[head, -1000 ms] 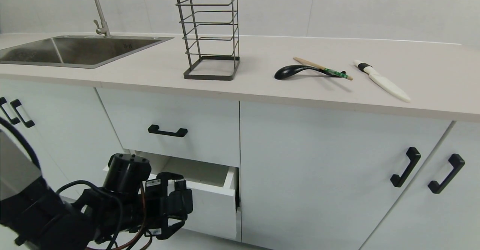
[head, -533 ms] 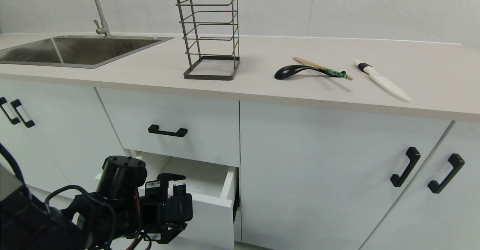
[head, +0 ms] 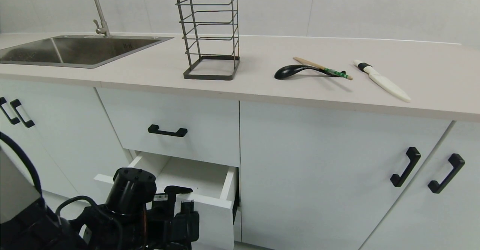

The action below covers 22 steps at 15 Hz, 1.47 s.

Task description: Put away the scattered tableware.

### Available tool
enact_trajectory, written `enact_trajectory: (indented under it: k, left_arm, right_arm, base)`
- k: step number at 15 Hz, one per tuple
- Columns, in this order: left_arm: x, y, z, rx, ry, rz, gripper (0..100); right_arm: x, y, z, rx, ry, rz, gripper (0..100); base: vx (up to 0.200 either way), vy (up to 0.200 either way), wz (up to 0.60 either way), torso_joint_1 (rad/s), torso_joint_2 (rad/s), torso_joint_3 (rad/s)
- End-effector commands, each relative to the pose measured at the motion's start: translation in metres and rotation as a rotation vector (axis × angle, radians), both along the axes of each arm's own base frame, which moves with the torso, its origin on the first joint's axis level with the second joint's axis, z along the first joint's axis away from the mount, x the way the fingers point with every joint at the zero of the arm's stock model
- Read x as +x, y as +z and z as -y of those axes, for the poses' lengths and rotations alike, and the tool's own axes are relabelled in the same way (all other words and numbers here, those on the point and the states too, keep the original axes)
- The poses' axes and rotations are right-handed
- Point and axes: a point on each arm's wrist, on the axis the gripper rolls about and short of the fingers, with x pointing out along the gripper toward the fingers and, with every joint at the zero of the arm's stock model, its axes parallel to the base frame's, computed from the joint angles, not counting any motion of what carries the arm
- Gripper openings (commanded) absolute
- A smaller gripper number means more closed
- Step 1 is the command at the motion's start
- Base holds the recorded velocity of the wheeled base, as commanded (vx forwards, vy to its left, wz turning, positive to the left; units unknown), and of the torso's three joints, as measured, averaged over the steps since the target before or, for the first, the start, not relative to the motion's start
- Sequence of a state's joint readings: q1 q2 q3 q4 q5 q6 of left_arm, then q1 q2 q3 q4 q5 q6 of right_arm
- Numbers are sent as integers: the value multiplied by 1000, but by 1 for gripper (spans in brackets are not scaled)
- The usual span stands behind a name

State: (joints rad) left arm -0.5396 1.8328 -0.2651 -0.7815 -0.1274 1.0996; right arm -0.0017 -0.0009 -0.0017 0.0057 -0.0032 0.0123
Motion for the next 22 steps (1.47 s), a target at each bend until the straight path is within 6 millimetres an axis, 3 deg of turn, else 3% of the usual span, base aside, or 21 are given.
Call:
enact_trajectory:
  k: [1,7,14,19,22]
  left_arm:
    - [-18,-1,0,11,-46,-25,100]
    - [-54,10,-18,-1,-75,-6,100]
    - [-43,11,-13,-31,-39,-3,100]
    - [-52,34,-4,-285,80,-38,100]
    - [-47,68,2,-529,172,-33,100]
  right_arm:
    - [0,0,0,0,0,-1,0]
    - [0,0,0,0,0,-1,0]
    - [0,0,0,0,0,-1,0]
    - [0,0,0,0,0,-1,0]
    - [0,0,0,0,0,-1,0]
  base:
    - [0,0,0,0,0,0]
    - [0,0,0,0,0,0]
    - [0,0,0,0,0,0]
    - [0,0,0,0,0,0]
    - [0,0,0,0,0,0]
